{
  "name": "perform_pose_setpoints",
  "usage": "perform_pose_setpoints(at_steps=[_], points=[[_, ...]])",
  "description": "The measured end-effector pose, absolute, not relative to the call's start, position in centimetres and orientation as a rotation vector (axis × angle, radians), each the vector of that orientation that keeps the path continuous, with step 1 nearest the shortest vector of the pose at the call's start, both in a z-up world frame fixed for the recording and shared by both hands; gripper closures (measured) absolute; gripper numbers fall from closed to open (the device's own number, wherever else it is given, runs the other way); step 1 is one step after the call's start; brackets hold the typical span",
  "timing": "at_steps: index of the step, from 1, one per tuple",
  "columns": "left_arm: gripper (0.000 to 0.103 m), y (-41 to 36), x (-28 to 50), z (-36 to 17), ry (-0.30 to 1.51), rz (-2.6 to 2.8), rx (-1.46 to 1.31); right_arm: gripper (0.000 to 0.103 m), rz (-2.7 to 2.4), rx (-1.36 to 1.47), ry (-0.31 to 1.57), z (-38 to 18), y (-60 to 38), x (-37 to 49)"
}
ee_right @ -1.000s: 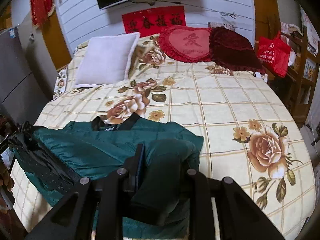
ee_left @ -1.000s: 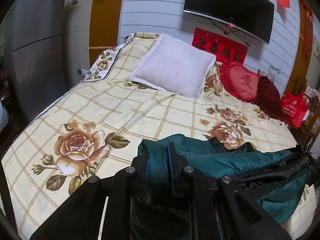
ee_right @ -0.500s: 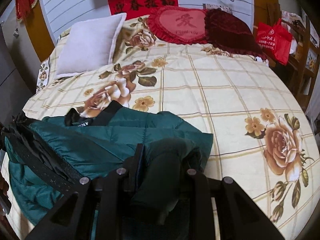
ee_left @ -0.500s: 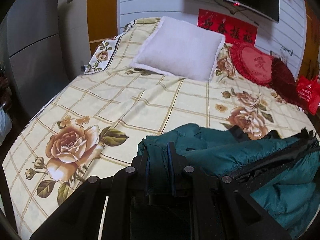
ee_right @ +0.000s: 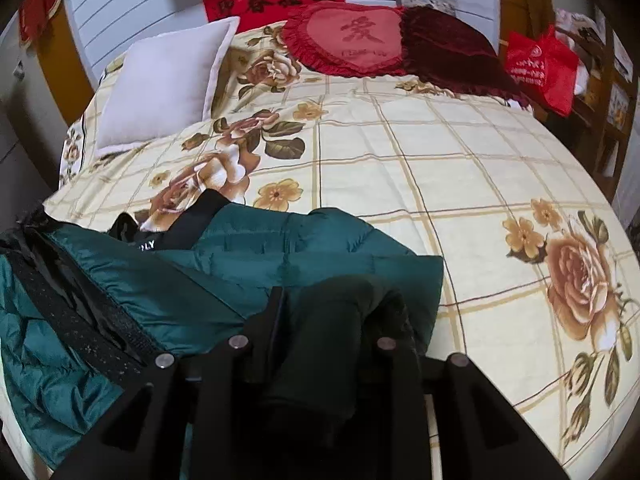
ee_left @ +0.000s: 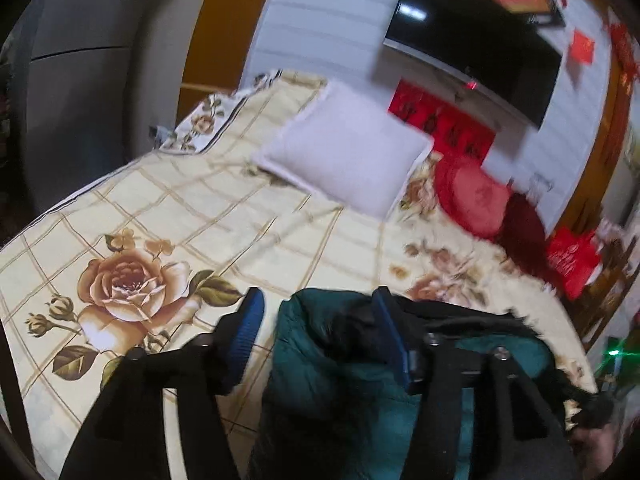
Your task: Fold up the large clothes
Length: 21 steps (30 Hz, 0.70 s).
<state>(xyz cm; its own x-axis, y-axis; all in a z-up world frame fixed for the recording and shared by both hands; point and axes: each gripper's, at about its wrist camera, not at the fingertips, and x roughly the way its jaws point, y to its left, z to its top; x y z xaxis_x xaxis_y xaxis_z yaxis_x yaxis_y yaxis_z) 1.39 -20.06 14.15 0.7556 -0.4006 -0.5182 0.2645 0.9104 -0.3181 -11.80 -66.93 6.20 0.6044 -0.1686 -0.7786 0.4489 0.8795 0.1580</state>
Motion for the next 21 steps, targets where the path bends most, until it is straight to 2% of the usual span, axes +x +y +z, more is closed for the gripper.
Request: perform_pose_setpoints(at_steps=[3,6,7,10,11,16,21], points=[[0.040,-21.6,-0.1,14.3,0.618,-0.401,-0.160,0.073,-0.384,0.371,0.846,6.3,-66.7,-11.8],[0.040,-25.2,-0.3,12.3,0.707,-0.412,-0.032,0.068,-0.376,0.378,0.851,7.3,-66.7,-12.0],[0.040,-25.7,-0.2,11.8,0.725,-0.411,-0.012,0.062,-0.361,0.396,0.836,8.0,-66.7,-12.3],[0.040,-27.6,0.3,10.0,0.772,-0.406,0.037,0.032,-0.292,0.459,0.709,11.2,-66.4,-14.6],[0.040,-27.9,0.6,9.6,0.782,-0.402,0.039,0.028,-0.281,0.456,0.690,11.9,-66.0,-15.1],[0.040,-28.1,1.5,8.9,0.796,-0.371,0.022,0.028,-0.198,0.318,0.636,15.1,-61.9,-16.0],[0.040,-28.5,2.3,8.4,0.799,-0.347,0.045,0.028,-0.074,0.218,0.765,12.6,-56.7,-11.4]])
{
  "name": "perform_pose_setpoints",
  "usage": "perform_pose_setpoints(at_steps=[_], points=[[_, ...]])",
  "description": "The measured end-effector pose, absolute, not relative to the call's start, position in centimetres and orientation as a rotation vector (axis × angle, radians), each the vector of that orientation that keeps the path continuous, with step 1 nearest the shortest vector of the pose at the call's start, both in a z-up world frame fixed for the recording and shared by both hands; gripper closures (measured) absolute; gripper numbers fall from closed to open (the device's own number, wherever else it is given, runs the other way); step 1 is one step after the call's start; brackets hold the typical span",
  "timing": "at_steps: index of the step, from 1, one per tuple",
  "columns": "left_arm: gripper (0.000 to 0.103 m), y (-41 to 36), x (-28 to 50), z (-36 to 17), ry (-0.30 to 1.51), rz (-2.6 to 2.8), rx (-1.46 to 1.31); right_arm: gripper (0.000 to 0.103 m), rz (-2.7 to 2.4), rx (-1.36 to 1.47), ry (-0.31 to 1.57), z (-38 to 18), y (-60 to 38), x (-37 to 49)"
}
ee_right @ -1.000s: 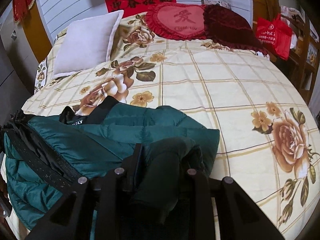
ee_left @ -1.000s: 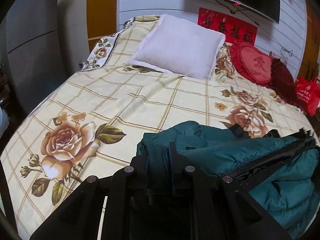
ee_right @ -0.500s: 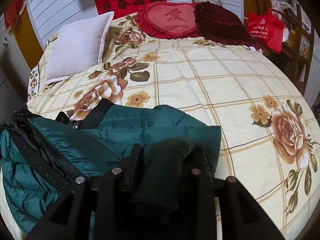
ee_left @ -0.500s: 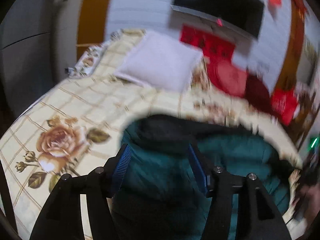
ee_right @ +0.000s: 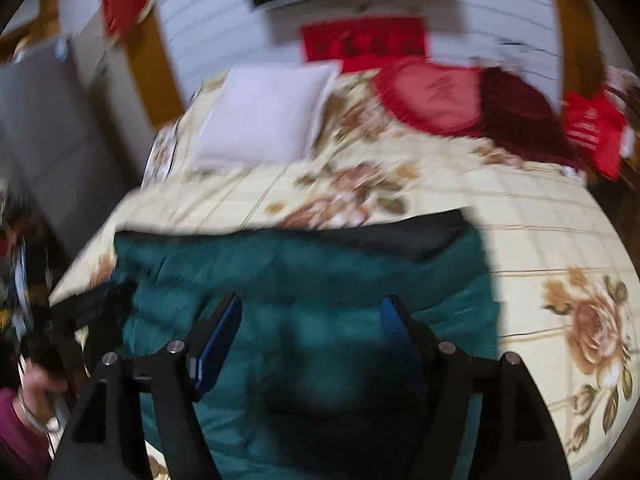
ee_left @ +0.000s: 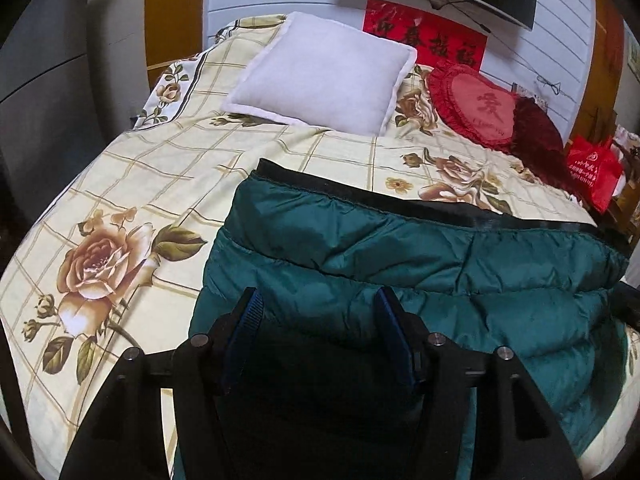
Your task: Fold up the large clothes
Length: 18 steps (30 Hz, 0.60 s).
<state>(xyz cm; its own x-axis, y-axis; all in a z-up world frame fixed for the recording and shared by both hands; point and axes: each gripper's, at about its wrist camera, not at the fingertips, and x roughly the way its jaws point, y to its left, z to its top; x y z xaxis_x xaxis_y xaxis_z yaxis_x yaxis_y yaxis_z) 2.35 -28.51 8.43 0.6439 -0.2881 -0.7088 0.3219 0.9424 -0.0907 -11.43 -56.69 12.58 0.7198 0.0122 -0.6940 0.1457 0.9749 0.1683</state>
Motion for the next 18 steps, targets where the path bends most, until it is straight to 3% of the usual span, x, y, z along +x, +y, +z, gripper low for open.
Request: perform_pose_setpoints(at_steps=[18], points=[[0.037,-30.3,5.1,6.3,0.803,-0.335,0.100,0.023,-0.212,0.147,0.929,4.1,-56.4,-1.4]])
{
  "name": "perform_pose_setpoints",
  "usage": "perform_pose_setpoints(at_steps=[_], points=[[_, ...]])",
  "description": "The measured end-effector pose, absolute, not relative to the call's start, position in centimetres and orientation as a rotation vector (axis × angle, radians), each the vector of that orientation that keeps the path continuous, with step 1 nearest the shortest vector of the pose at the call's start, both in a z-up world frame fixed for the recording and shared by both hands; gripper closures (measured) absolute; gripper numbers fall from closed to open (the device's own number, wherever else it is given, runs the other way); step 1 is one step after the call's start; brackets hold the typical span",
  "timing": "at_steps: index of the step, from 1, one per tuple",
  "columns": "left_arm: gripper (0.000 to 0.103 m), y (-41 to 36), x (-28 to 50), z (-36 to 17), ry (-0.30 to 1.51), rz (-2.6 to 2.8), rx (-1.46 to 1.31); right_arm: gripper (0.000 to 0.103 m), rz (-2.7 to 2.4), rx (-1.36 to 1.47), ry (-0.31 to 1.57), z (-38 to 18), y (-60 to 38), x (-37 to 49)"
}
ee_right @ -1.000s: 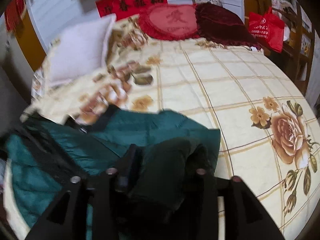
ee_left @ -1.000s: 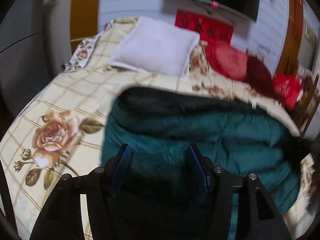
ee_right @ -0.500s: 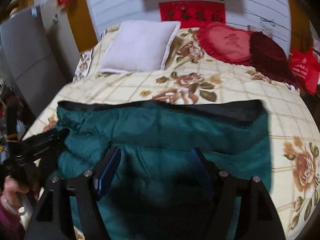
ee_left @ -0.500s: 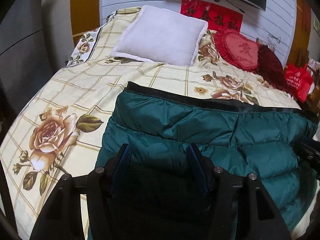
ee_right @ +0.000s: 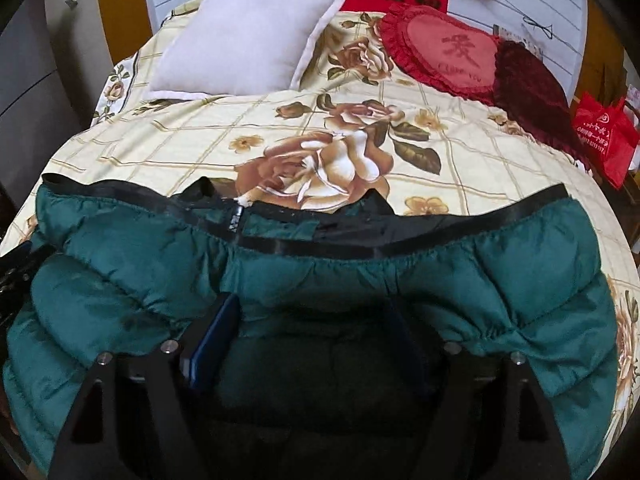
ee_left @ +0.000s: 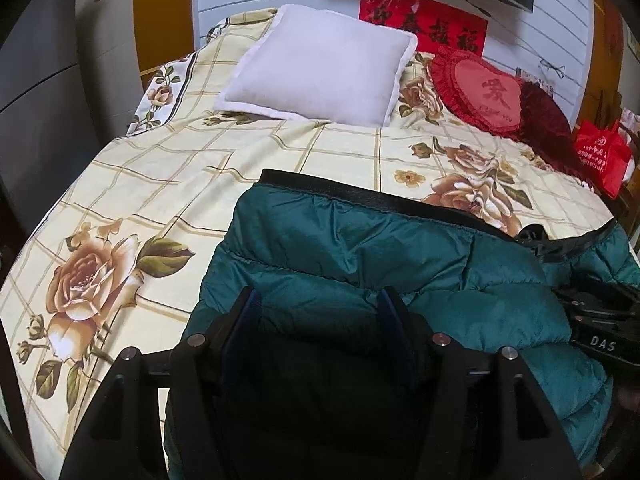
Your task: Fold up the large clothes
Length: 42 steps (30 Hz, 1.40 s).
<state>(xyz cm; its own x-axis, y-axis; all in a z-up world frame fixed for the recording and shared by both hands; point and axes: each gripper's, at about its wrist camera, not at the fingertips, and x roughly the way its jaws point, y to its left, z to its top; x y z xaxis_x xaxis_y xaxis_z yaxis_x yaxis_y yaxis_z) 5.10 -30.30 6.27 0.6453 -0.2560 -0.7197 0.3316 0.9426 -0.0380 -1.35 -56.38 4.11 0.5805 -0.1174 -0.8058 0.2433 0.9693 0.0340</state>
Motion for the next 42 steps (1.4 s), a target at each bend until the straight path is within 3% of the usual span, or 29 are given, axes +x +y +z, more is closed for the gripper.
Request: perform_pose_setpoints(at_steps=[10,22,33,42], points=[[0.035,-29.8,6.2,6.8,0.844,-0.318,0.091,0.023,-0.263,0.146,0.838,9.3,-60.4,-7.5],[0.028,-30.9,7.4,5.2,0.857,-0.294,0.127,0.019,-0.357,0.185,0.901,4.0,-65.4,-6.5],[0.028,-30.7,7.0,5.0,0.839,-0.295,0.120,0.019,-0.241,0.210,0.836,9.0,-62.3,-13.0],[0.027,-30.6,6.7,5.2,0.836,-0.284,0.136,0.011,-0.277,0.198,0.873,5.3,-62.1,-12.5]])
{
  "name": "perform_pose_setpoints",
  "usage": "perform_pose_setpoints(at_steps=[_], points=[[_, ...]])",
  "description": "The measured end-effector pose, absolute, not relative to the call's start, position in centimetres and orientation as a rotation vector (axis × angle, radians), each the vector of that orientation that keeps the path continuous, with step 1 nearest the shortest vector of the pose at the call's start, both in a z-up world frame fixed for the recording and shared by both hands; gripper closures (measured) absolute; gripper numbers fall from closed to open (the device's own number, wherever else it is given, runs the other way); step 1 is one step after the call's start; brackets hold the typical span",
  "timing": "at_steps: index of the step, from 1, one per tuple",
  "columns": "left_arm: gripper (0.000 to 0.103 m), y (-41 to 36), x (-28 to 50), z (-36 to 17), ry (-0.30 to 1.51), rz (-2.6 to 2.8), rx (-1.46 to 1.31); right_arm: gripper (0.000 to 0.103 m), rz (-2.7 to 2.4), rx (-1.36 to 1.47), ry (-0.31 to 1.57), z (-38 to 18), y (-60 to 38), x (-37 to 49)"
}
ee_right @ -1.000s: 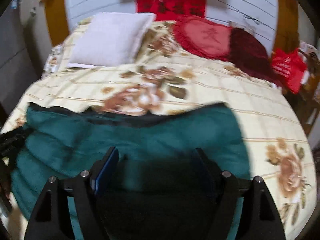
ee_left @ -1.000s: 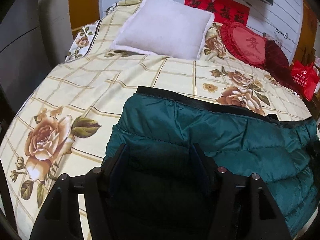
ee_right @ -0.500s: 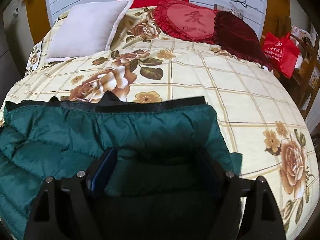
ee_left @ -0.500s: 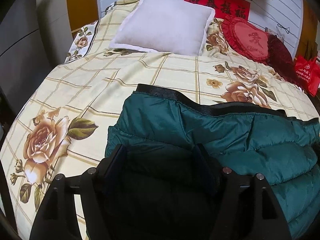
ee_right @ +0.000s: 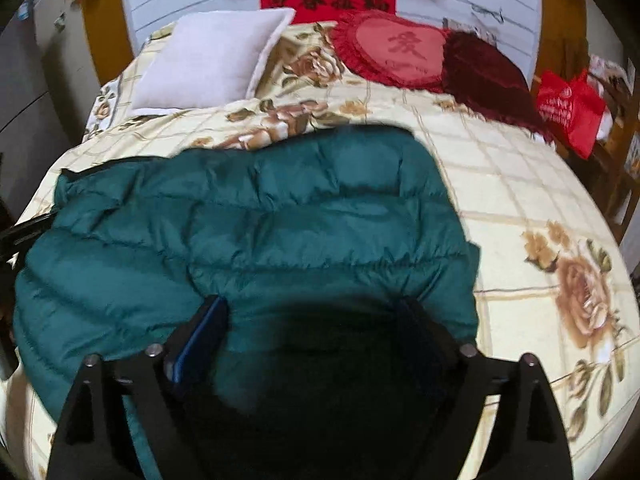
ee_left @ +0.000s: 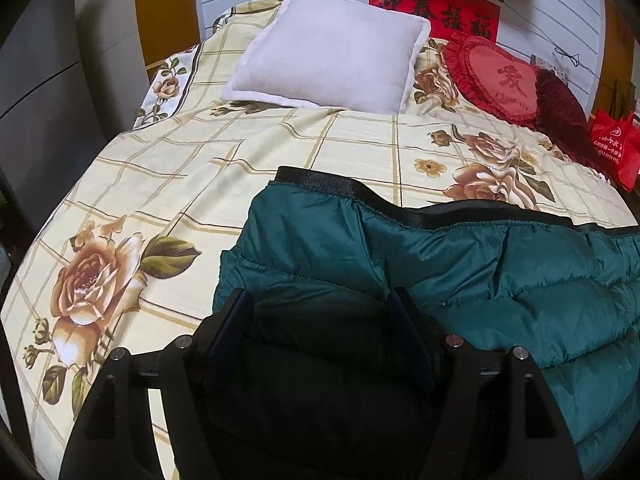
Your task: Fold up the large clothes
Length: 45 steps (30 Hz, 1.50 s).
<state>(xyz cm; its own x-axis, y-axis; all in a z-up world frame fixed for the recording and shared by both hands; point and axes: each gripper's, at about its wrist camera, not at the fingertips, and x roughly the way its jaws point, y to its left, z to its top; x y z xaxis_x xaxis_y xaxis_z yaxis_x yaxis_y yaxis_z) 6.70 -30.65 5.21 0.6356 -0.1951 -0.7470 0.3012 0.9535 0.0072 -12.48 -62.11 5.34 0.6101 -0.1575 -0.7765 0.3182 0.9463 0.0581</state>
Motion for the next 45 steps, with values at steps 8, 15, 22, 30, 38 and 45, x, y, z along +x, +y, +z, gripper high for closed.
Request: perform_pose_setpoints(at_steps=[8,15,22,30,38,45], points=[[0.028,-28.5,3.9,7.1,0.790,-0.286,0.118,0.011,-0.274,0.214,0.845,8.2,-61.8,-14.8],[0.028,-27.1,0.2,8.7,0.761,-0.334,0.120,0.011,-0.268,0.217,0.856,9.5,-61.0,-17.2],[0.028,-26.0,-2.9,9.2,0.740,-0.361,0.145,0.011,-0.277,0.234,0.868,9.2,-60.2,-18.6],[0.028,-25.3,-4.2,9.0,0.749,-0.366,0.146,0.004,-0.268,0.198,0.877,9.8,-59.1,-19.8],[0.028,-22.5,-1.6,7.5,0.878,-0.453,-0.044,0.000,-0.302,0.232,0.878,9.9,-61.5,-20.0],[0.025,-19.1,1.7,5.1,0.972,-0.515,-0.319,0.000,-0.323,0.415,0.900,7.3,-67.2,-18.9]])
